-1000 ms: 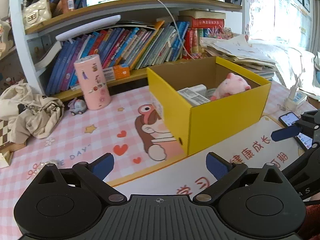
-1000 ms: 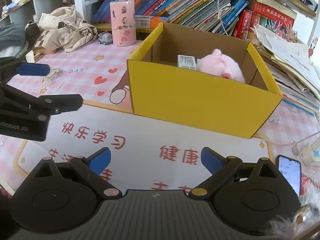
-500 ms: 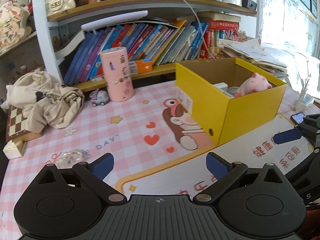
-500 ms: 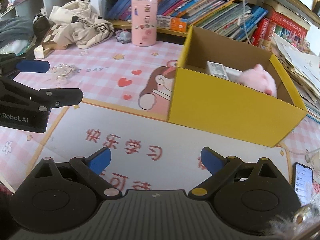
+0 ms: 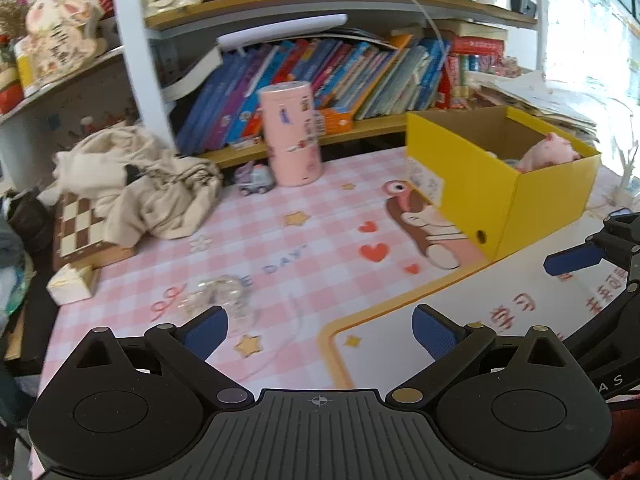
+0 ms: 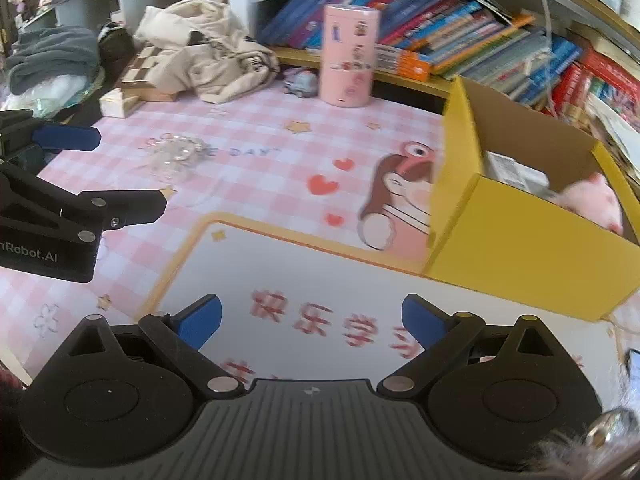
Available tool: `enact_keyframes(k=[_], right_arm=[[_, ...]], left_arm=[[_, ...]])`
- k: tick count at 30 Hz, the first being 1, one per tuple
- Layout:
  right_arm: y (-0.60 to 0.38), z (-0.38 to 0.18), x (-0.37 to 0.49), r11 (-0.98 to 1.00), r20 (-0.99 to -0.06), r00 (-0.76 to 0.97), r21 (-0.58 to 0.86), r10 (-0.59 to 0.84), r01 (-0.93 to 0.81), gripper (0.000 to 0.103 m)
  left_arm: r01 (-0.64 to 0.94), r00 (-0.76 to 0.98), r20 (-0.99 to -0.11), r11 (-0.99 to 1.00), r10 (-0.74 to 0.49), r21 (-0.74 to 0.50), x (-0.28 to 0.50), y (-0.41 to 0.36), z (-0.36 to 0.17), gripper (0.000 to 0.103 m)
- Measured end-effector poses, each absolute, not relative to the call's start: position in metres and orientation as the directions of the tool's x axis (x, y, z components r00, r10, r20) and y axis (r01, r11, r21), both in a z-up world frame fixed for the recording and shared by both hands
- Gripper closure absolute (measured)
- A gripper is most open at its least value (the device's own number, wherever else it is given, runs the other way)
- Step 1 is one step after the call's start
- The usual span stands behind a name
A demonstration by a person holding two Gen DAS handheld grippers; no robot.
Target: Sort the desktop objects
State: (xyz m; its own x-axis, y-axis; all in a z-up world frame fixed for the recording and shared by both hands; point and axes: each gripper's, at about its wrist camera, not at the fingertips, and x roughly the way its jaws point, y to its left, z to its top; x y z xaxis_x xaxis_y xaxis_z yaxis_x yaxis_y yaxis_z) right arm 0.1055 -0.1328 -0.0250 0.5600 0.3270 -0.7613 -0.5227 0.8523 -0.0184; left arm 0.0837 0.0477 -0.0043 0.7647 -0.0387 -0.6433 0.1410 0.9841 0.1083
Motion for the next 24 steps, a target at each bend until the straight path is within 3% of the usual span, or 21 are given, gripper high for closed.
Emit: enact_keyframes(k=[24], right_arm=[[-0.066,-0.010,0.131,0.803,-0.759,0.552,-0.068,0.344,-0.593,0.005]], left_arm=[[0.036,0.807,-0.590,0.999,-0.010,0.033,0.082,0.123,-0.004,0.003]])
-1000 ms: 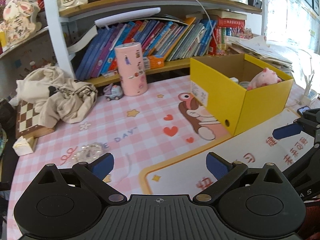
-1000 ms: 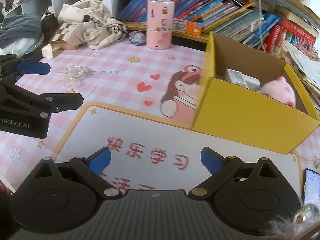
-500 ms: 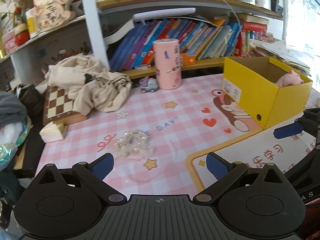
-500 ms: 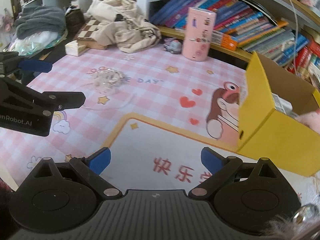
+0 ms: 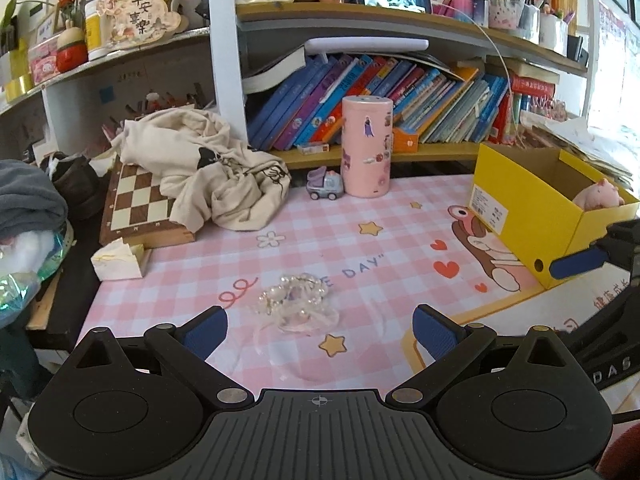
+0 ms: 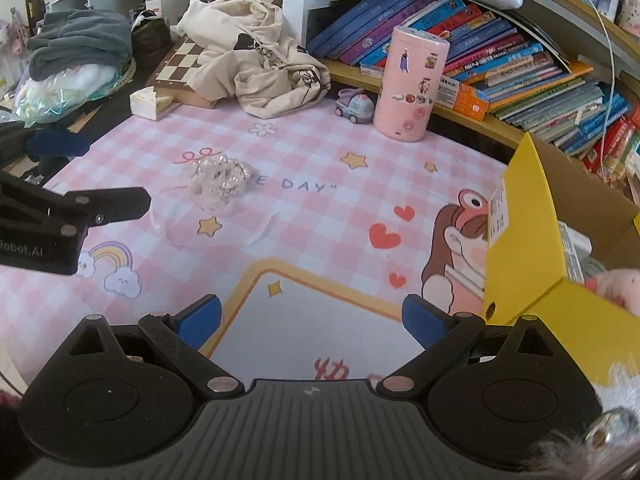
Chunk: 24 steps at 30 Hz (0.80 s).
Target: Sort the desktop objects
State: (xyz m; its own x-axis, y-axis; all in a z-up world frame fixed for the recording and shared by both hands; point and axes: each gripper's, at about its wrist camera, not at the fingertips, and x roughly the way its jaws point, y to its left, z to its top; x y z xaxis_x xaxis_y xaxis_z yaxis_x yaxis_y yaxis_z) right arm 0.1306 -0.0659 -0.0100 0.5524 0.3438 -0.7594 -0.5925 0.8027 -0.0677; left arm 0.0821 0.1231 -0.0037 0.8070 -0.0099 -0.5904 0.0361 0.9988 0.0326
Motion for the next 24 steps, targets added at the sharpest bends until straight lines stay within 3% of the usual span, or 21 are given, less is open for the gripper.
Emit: enact_keyframes(k=[5,16,24], right_arm=[[-0.059,0.002,0.150,0.812,-0.733,0.578,-0.059,0.359,-0.581,0.005],[-0.033,0.024,0.203,0.815,-0.696,0.600,-0.036,0.394,-0.578,0.005],[-0.005,0.020,0.239,0.800,-0.679,0.601,-0.034,0.421,-0.599,0.005]], left_arm=[[0.056,0.820,-0.570,0.998,-0.050,-0.008,0.089,0.133,-0.005,0.003],[0.005,0.813,-0.582,1.000,0.009,0.022,0.118,0.149,-0.023,0.003],[0.009,0.810,-0.586,0.999,-0.027,-0.033,0.134,0.152,-0.037,0.003]])
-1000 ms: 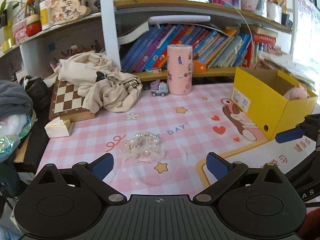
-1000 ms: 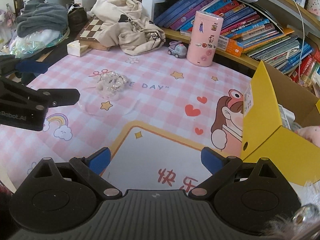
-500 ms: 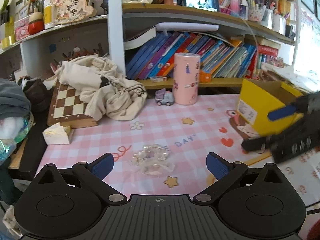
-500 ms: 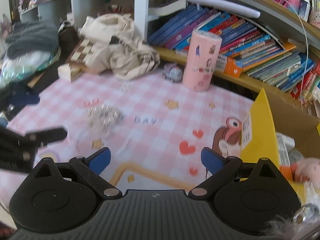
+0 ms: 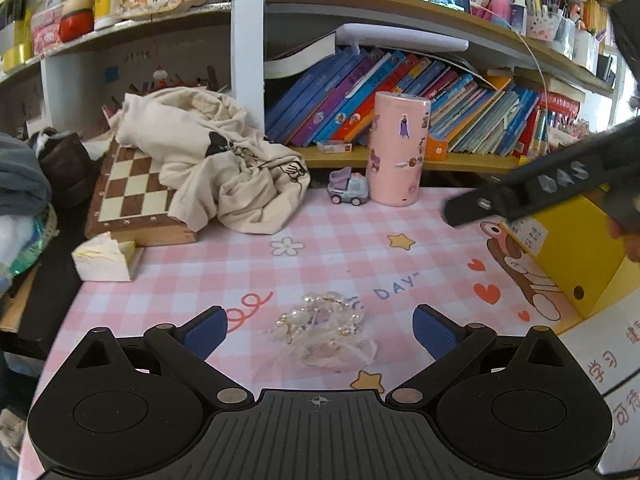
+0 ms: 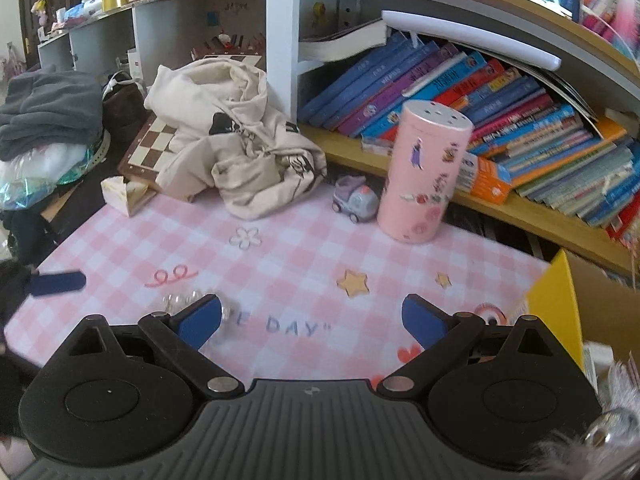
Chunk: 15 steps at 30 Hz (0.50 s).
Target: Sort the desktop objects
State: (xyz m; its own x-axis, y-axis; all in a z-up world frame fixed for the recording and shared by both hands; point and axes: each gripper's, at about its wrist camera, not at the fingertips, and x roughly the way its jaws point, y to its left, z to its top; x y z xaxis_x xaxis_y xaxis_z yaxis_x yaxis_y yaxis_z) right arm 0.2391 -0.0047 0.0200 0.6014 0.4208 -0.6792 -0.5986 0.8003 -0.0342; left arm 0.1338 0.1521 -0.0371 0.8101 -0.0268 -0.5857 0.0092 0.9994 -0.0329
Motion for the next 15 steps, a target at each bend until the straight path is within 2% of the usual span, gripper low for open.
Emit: enact_keyframes(k=[5,10,15], right_arm=[[0.014,0.013,0.264,0.767,-0.656,0.596,-0.039,0.464,-0.640,0.009],[0.028,0.004,0.294,0.727,-0.642,0.586,-0.064,0.494,-0.683,0.027],[0.043,-0.009,0.328,0.705,-0.646,0.577,-0.083,0.500,-0.704,0.030]], left_arm=[[0.003,0.801,-0.599,0.999,-0.023,-0.034,0.145,0.151,-0.045,0.003],[-0.012,0.780,-0.625,1.000,0.001,-0.014,0.157,0.153,-0.053,0.003],[-0.014,0.758,-0.652,1.000,0.001,-0.015,0.167,0.154,-0.062,0.003]])
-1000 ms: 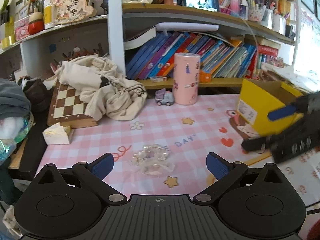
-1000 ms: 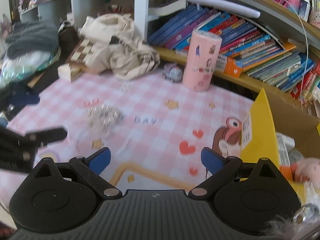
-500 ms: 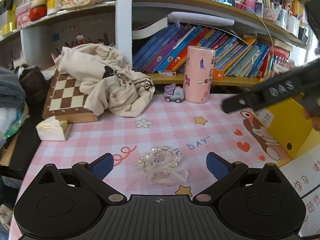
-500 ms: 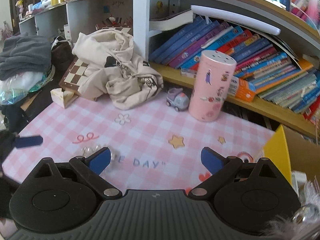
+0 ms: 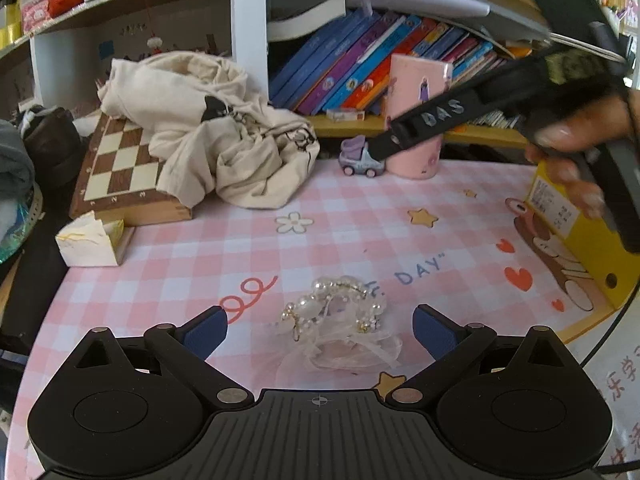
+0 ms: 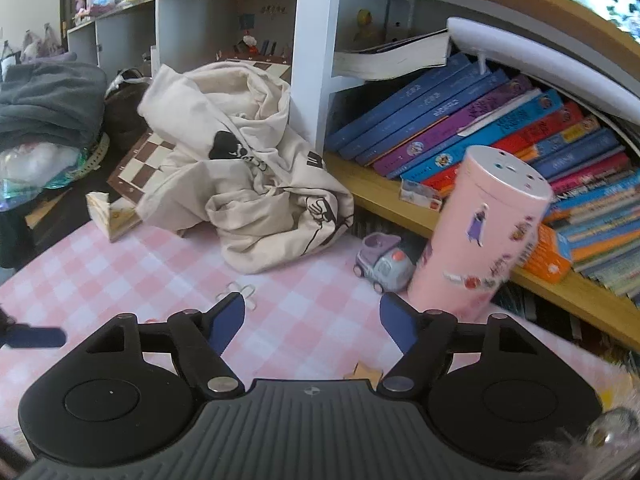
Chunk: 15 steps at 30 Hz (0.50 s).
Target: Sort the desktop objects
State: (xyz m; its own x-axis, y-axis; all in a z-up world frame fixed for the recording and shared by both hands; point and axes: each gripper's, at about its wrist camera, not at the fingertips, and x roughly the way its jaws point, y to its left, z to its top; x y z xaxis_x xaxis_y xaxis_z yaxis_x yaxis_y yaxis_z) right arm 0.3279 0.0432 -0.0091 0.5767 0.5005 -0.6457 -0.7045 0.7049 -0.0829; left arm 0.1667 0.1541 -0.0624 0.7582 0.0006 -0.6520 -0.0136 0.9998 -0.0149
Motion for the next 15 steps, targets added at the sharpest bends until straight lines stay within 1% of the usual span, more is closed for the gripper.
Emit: enact_keyframes(k=[9,15], right_arm=[[0.076,-0.031,0.378,0.659,-0.660,0.578,-0.163,0.481,-0.734,0.031],[0.093,-0.048,0.406,0.615,-0.692,0.564,-0.218,0.450,-0.758,0.037]], left_arm=[[-0.011,0.742,-0.671,1.000,-0.002,-0.015,0.180,0.154,-0.073,0.003],[-0.010,0.729,-0.685,1.000,-0.010,-0.025,0.185,0.154,-0.077,0.003]])
